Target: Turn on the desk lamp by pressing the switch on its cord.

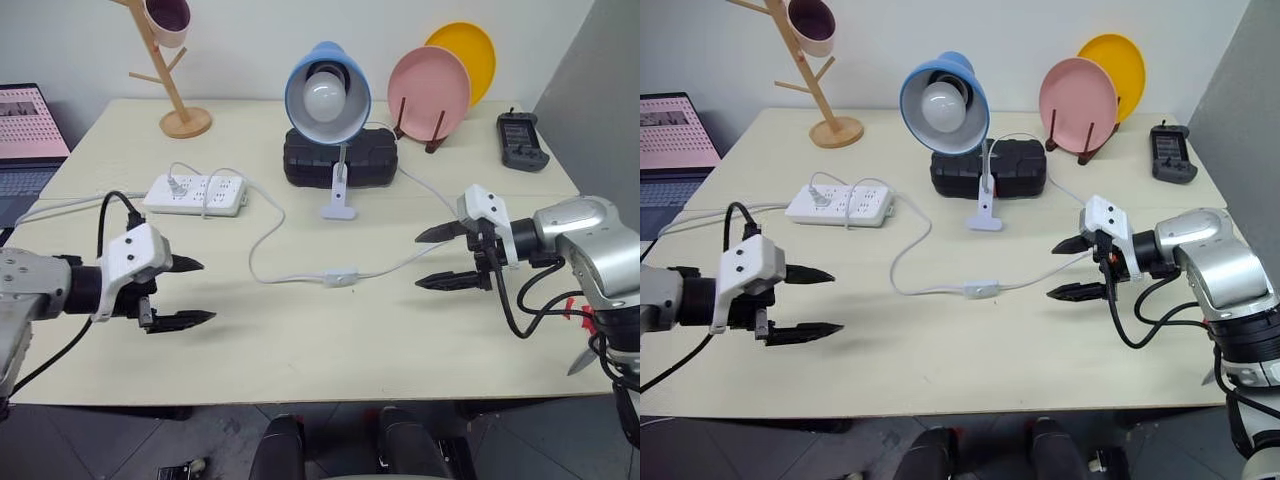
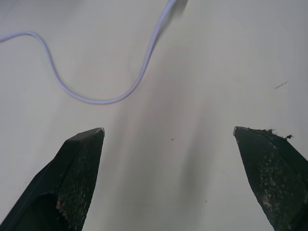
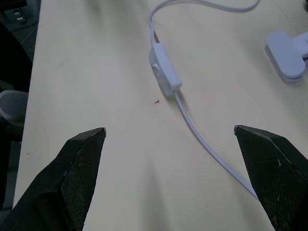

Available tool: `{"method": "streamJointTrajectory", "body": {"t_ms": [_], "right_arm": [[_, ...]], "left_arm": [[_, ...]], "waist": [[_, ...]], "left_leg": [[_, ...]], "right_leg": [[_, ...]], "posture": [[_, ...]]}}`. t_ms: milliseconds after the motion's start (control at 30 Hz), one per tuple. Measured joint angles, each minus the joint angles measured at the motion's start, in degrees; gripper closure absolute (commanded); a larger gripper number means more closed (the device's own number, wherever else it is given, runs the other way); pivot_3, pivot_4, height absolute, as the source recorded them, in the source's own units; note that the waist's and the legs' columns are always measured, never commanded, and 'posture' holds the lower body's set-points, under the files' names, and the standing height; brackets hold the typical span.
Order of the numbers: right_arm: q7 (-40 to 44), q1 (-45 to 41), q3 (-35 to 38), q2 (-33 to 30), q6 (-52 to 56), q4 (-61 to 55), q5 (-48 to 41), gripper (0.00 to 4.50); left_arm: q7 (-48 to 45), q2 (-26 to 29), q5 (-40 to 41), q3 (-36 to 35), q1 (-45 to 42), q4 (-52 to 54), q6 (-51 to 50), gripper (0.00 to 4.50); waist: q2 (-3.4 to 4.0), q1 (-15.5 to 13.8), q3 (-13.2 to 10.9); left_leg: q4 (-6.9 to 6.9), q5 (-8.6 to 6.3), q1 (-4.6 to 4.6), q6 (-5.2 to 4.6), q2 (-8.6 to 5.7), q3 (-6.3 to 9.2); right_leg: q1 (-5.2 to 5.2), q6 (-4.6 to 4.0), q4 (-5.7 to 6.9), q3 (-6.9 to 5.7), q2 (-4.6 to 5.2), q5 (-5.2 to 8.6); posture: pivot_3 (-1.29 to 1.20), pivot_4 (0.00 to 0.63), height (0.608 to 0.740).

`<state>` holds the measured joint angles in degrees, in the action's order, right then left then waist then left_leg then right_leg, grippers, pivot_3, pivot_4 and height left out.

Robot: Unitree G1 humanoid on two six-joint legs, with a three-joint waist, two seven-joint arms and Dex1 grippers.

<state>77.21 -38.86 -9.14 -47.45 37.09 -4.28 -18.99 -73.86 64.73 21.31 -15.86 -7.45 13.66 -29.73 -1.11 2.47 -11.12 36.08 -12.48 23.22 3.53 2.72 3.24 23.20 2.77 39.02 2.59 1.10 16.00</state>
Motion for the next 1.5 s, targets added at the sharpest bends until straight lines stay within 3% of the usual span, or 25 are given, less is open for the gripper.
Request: {"method": "streamJointTrajectory", "body": {"t_ms": [433,667,967,1433,1500], "right_arm": [[-2.90,2.31,0.05,-0.33,-0.89,1.25,-0.03,0.00],[-4.83,2.38,0.12,0.09,-0.52,0.87,-0.19,0.00],[-7.50,3.79,-0.11,2.48,1.43,-3.78,-0.86,0.00],[-11.26,8.15,1.47,1.40,4.88,-8.44,-2.82,0.00],[-11.46,8.25,1.50,1.34,5.01,-8.86,-3.16,0.00]], "left_arm": [[3.71,-2.51,-0.36,8.15,-12.24,-3.47,0.48,0.01],[4.67,-8.68,-3.45,16.78,-20.26,-5.78,3.80,0.01],[5.31,-21.57,-11.59,30.09,-30.46,-16.97,10.33,0.01],[1.34,-32.96,-14.09,34.34,-35.88,-31.93,12.25,0.01],[0.14,-33.58,-14.02,34.50,-35.93,-32.69,12.14,0.30]], "waist": [[0.01,-0.16,0.00],[0.00,-0.38,0.00],[0.00,-0.57,0.00],[-0.01,-0.64,0.01],[-0.01,-0.48,0.01]], "left_leg": [[-0.02,-0.01,0.10,0.00,-0.01,-0.06],[0.01,0.00,0.11,0.00,-0.01,-0.06],[0.03,0.00,0.16,0.00,-0.04,-0.04],[0.12,0.00,0.20,-0.01,-0.06,0.03],[0.12,0.00,0.20,-0.01,-0.06,0.03]], "right_leg": [[0.09,-0.22,-0.02,0.04,-0.01,-0.13],[0.08,-0.20,0.00,0.05,-0.02,-0.15],[0.06,-0.21,0.00,0.05,-0.03,-0.17],[0.05,-0.18,0.02,0.02,-0.03,-0.19],[0.05,-0.18,0.01,0.03,-0.03,-0.19]], "posture": [[0.00,0.150,0.740],[0.00,0.150,0.740],[0.00,0.150,0.740],[0.00,0.150,0.740],[0.00,0.150,0.740]]}}
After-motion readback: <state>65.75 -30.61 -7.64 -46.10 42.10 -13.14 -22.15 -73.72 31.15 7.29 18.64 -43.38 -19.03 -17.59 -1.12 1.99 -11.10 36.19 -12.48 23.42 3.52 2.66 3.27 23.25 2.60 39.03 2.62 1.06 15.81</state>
